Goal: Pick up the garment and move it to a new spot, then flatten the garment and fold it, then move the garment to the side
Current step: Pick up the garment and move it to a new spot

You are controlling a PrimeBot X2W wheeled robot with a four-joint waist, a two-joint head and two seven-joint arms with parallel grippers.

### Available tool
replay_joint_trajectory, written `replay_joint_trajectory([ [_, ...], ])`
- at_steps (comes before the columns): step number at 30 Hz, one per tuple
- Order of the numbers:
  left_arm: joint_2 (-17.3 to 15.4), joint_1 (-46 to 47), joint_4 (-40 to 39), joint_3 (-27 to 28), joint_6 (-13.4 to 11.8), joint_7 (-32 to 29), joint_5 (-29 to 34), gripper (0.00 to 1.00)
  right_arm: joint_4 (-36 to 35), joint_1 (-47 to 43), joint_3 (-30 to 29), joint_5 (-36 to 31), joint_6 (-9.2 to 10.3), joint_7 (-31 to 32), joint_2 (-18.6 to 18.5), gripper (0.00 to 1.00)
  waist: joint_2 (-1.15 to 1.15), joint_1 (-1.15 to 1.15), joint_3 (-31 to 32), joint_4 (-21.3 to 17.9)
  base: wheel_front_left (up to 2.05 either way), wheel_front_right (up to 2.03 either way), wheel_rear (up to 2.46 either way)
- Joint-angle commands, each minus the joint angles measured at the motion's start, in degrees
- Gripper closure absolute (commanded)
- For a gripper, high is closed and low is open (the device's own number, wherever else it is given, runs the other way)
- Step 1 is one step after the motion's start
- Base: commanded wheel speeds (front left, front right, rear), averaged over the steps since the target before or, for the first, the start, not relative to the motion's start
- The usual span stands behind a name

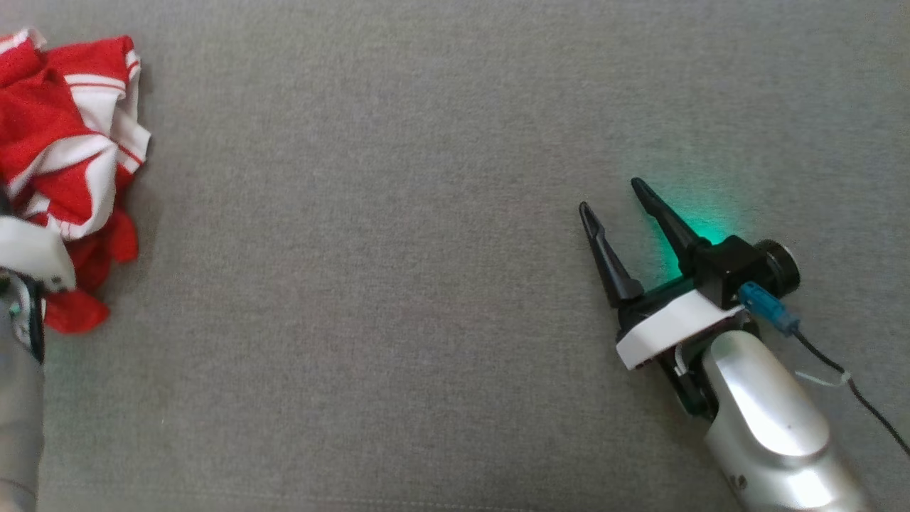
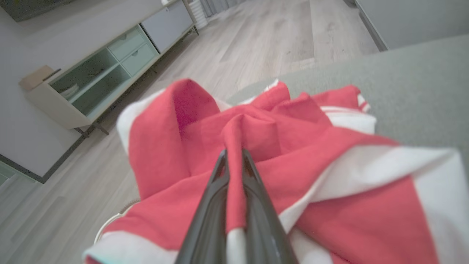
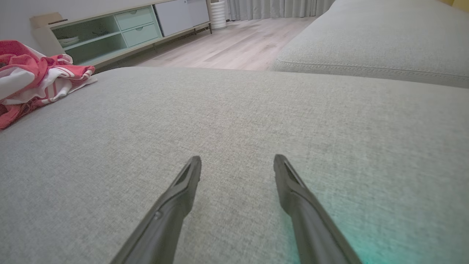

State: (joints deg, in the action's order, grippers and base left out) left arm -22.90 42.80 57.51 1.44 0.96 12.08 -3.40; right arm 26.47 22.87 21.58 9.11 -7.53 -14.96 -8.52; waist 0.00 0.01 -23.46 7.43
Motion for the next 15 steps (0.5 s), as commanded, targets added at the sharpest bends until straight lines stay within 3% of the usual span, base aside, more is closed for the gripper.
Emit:
replay_joint_trajectory([
  [1, -4.3, 2.8, -2.8, 0.7, 0.0, 1.5, 0.5, 1.00, 0.3, -2.0, 0.5, 0.7, 0.04, 0.0, 0.6, 0.00, 0.00, -0.01, 1.3, -0.7, 0.00, 0.00, 0.00],
  [9, -3.3, 5.9, -15.7, -3.7, 3.1, 2.9, 2.1, 1.00, 1.4, -4.2, -0.6, 1.6, 0.04, 0.0, 3.4, 0.00, 0.00, -0.01, 7.1, -5.5, 0.00, 0.00, 0.00],
  [15, 0.9, 4.4, -24.6, -7.6, 5.2, 2.9, 0.6, 1.00, 1.7, -5.3, 0.9, 2.5, 0.04, 0.0, 4.8, 0.00, 0.00, -0.01, 11.3, -12.5, 0.00, 0.00, 0.00],
])
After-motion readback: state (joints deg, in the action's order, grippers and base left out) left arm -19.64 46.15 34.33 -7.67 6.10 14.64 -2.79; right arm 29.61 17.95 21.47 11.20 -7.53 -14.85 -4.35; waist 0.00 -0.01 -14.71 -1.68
